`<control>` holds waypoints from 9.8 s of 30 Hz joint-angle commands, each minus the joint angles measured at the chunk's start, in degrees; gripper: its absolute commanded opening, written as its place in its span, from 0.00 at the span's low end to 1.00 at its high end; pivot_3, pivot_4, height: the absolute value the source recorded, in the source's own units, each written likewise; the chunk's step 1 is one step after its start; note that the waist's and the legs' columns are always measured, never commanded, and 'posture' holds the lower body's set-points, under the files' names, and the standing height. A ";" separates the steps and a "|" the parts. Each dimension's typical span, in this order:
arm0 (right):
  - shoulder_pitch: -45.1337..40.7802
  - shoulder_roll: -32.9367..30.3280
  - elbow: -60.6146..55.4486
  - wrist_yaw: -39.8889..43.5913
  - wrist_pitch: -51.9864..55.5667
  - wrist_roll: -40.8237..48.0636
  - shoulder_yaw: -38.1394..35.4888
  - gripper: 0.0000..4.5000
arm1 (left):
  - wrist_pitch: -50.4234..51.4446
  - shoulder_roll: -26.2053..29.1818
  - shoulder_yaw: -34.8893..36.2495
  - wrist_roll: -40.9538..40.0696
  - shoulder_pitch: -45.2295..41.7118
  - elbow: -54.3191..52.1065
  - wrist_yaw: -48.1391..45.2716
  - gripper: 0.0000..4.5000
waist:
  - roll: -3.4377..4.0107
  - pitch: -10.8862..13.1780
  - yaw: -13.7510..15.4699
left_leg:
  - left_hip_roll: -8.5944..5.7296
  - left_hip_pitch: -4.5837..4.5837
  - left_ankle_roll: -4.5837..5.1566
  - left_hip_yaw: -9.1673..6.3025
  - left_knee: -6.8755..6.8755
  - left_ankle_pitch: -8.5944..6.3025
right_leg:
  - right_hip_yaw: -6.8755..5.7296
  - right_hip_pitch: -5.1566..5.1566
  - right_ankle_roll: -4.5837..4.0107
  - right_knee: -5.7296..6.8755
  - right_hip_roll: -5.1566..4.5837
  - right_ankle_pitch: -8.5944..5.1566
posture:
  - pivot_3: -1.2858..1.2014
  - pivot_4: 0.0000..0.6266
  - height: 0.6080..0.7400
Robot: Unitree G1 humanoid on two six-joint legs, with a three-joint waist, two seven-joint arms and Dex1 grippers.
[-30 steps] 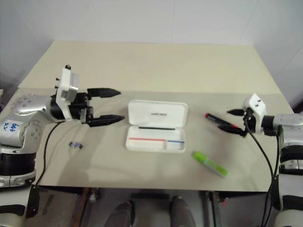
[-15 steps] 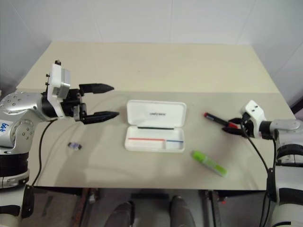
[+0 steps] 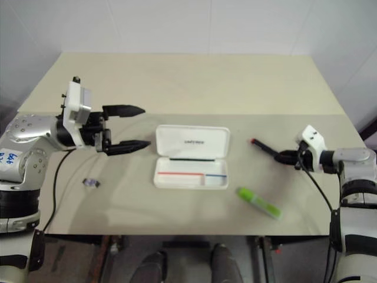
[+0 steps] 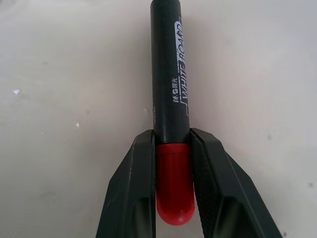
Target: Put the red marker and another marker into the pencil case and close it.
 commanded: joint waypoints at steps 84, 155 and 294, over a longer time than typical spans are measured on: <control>6.77 15.14 -74.74 -4.09 42.70 20.02 9.51 0.79 | -8.91 0.11 -1.67 3.30 4.14 4.68 -3.14 1.00 | -0.08 -0.04 1.64 | 0.01 -0.15 0.04 -0.02 0.00 0.00 | -0.01 -0.26 -0.05 0.24 0.01 -0.06 | 0.52 0.24 1.00; 61.52 1.86 -80.54 -19.91 25.13 22.65 -23.63 0.24 | -12.78 2.21 -3.18 4.55 2.64 10.91 -14.84 1.00 | -0.26 -0.13 1.73 | 0.05 0.16 0.21 0.11 0.05 0.05 | -0.02 0.60 -0.89 -0.96 -0.03 -0.03 | 0.52 0.24 1.00; 27.18 4.27 -85.63 -10.58 32.88 28.18 -1.69 0.99 | -16.00 12.07 20.70 1.44 40.09 3.13 -5.38 1.00 | -0.17 -0.07 1.51 | 0.13 -0.14 0.13 0.27 -0.18 -0.19 | -0.03 -0.29 -0.64 -0.30 -0.07 -0.20 | 0.52 0.24 1.00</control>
